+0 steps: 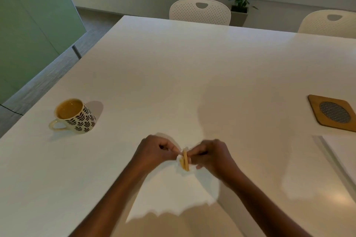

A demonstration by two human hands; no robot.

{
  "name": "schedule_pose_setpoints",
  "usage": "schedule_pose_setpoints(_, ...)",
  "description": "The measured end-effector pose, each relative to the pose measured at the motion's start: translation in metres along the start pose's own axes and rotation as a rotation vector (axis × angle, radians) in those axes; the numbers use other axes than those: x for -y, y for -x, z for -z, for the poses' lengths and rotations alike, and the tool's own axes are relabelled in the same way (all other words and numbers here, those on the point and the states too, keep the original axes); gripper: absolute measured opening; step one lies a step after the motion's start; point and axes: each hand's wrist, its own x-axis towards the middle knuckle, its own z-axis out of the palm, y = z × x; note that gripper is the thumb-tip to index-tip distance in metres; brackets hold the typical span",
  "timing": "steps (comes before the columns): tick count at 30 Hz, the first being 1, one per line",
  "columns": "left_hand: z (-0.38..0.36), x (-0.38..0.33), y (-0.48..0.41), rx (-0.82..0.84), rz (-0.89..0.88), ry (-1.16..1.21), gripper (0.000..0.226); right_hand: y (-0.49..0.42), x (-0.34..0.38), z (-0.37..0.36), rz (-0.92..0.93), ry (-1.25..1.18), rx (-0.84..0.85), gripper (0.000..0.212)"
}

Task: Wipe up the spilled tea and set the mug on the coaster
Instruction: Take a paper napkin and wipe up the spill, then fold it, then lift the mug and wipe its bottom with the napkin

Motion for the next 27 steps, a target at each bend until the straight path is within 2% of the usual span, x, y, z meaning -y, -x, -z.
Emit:
schedule_pose_setpoints(2, -0.004, 0.008, 0.027, -0.01, 0.034, 0.256, 0.032, 0.022, -0.004, -0.003, -0.058, -0.271, 0.042, 0.012)
schedule_pose_setpoints(4, -0.007, 0.013, 0.047, -0.012, 0.084, 0.426, 0.041, 0.037, -0.005, -0.007, -0.099, -0.469, 0.107, 0.018)
schedule_pose_setpoints(8, -0.016, 0.009, 0.074, -0.015, 0.156, 0.69, 0.038, 0.052, -0.001, -0.024, -0.156, -0.737, 0.215, 0.034)
schedule_pose_setpoints(11, -0.021, 0.007, 0.086, -0.068, 0.138, 0.83, 0.027, 0.058, 0.005, -0.036, -0.169, -0.889, 0.309, 0.041)
schedule_pose_setpoints(19, -0.017, 0.014, 0.115, -0.185, 0.147, 0.817, 0.021, 0.065, 0.013, -0.06, -0.221, -1.066, 0.419, 0.055)
schedule_pose_setpoints(21, -0.018, 0.021, 0.122, -0.195, 0.147, 0.79, 0.008, 0.067, 0.015, -0.064, -0.208, -1.075, 0.432, 0.048)
schedule_pose_setpoints(24, -0.018, 0.032, 0.132, -0.217, 0.125, 0.783, 0.018, 0.067, 0.017, -0.069, -0.194, -1.105, 0.417, 0.025)
schedule_pose_setpoints(27, -0.007, 0.037, 0.136, -0.288, 0.087, 0.841, 0.025, 0.063, 0.021, -0.075, -0.195, -1.132, 0.371, 0.022)
